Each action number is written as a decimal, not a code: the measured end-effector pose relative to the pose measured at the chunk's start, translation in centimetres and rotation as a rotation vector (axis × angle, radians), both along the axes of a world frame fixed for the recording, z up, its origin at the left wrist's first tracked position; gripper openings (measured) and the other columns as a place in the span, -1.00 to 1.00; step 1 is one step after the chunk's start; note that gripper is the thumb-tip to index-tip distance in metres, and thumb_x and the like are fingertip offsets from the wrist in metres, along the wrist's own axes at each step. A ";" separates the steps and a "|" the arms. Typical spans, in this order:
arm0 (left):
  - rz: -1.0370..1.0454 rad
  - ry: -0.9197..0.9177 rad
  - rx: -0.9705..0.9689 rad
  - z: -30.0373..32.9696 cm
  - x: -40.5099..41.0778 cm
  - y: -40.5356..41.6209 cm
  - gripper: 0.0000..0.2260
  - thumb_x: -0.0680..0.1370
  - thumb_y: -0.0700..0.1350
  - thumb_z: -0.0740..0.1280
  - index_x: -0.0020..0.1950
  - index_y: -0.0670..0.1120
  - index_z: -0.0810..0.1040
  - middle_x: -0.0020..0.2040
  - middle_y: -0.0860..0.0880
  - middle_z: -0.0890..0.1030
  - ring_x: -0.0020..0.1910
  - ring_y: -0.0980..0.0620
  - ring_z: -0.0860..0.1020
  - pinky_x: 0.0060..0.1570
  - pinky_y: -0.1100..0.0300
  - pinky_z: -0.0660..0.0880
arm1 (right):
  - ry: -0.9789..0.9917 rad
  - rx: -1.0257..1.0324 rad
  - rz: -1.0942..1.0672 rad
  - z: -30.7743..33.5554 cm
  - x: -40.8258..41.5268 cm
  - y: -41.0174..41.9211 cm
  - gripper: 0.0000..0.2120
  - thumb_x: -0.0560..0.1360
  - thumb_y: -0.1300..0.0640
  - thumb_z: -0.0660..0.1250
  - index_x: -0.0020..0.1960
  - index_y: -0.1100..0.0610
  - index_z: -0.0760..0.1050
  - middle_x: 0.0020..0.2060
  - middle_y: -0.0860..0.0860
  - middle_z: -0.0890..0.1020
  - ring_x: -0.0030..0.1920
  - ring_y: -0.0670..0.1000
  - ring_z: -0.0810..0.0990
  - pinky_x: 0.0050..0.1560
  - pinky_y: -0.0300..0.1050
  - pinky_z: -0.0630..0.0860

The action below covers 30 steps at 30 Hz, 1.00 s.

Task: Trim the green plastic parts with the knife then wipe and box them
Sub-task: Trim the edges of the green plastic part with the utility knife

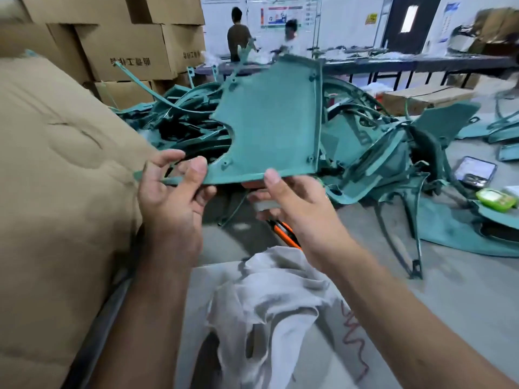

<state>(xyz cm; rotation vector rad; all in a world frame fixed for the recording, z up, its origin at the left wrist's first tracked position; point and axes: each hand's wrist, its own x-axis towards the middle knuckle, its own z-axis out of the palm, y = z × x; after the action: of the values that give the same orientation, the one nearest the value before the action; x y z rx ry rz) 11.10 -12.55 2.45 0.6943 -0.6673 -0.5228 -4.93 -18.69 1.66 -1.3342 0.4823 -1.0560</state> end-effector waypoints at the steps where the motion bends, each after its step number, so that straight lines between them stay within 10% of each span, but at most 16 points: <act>1: 0.031 -0.047 0.030 -0.7 1.0 0.4 -0.79 0.55 -0.27 0.42 0.05 0.00 0.50 -0.13 0.03 0.56 -0.22 0.13 0.60 -0.32 0.29 0.52 | 0.018 0.087 -0.002 -1.1 0.0 -0.1 -0.51 0.49 -0.21 0.45 0.22 0.15 0.58 -0.07 -0.01 0.75 -0.07 0.01 0.71 -0.21 -0.14 0.60; 4: -0.015 -0.189 0.078 -2.4 3.5 1.0 -0.68 0.58 -0.35 0.32 0.19 0.02 0.44 -0.18 0.07 0.51 -0.32 0.17 0.48 -0.43 0.33 0.40 | -0.112 0.233 0.012 -4.2 -0.7 -0.9 -0.65 0.50 -0.13 0.46 0.17 0.07 0.61 -0.12 -0.03 0.73 -0.23 -0.02 0.67 -0.40 -0.20 0.52; 7: -0.013 -0.331 0.164 -3.7 4.5 0.9 -0.54 0.57 -0.33 0.32 0.38 0.06 0.40 -0.12 -0.01 0.56 -0.34 0.17 0.46 -0.45 0.35 0.38 | -0.051 0.138 -0.007 -6.7 -1.6 -1.5 -0.64 0.48 0.03 0.54 0.23 0.11 0.63 0.12 0.06 0.75 0.10 0.07 0.75 -0.01 -0.10 0.67; 11: -0.046 -0.080 0.146 -5.1 1.2 -0.3 -0.30 0.58 -0.18 0.40 0.56 0.20 0.09 0.20 -0.20 0.68 0.06 -0.06 0.67 -0.07 0.14 0.62 | -0.179 0.206 0.072 -7.7 -2.2 -2.2 -0.75 0.48 0.20 0.47 0.15 0.14 0.71 0.14 0.13 0.74 0.07 0.12 0.75 -0.05 -0.10 0.67; 14: -0.140 0.024 0.183 -6.7 -2.1 -1.1 -0.30 0.44 -0.20 0.55 0.48 -0.04 0.27 0.23 -0.21 0.67 0.20 -0.15 0.66 0.06 0.03 0.63 | -0.205 0.218 0.014 -7.7 -2.3 -2.4 -0.73 0.40 0.09 0.55 0.06 0.15 0.71 -0.11 0.12 0.70 -0.36 0.04 0.46 -0.22 -0.03 0.55; 17: -0.125 -0.337 0.266 -8.4 -3.9 -1.6 -0.66 0.47 -0.23 0.53 0.22 -0.10 0.61 0.11 -0.04 0.74 0.11 -0.02 0.71 0.02 0.18 0.62 | -0.139 0.125 0.001 -7.7 -2.5 -2.3 -0.74 0.44 0.17 0.54 0.07 0.26 0.62 -0.20 0.11 0.68 -0.40 0.02 0.51 -0.23 0.00 0.55; 22: -0.013 -0.524 0.181 -8.9 -4.1 -1.8 -0.82 0.54 -0.26 0.48 0.04 0.01 0.74 0.03 0.07 0.75 0.07 0.08 0.71 0.03 0.28 0.58 | 0.141 -0.290 -0.118 -6.9 -3.9 -2.4 -0.85 0.51 0.29 0.53 -0.13 0.07 0.64 -0.35 -0.15 0.71 -0.38 -0.18 0.66 -0.34 -0.32 0.54; 27: 0.346 -0.662 0.275 -9.3 -2.3 -1.8 -0.93 0.55 -0.02 0.45 -0.10 0.17 0.66 -0.19 0.34 0.67 -0.16 0.29 0.67 -0.15 0.35 0.58 | 1.054 -0.594 -0.479 -8.0 -4.5 -4.1 -0.55 0.40 -0.24 0.57 0.15 -0.04 0.56 -0.01 -0.15 0.57 0.12 0.02 0.53 0.02 0.01 0.55; 30: 0.470 -0.659 0.331 -9.6 -1.1 -2.4 -0.79 0.50 0.00 0.44 0.07 -0.06 0.65 -0.16 0.37 0.60 -0.11 0.21 0.65 -0.09 0.38 0.54 | 1.255 -0.600 -0.393 -8.1 -4.0 -4.5 -0.55 0.44 -0.37 0.45 -0.05 -0.01 0.48 -0.10 -0.09 0.52 0.06 0.07 0.50 -0.12 -0.03 0.43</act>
<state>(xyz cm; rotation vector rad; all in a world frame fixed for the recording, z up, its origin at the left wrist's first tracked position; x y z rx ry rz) 9.95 -14.99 -7.15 1.3211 -1.0005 0.0531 -8.91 -23.14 -6.45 -2.4642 1.4692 -0.5375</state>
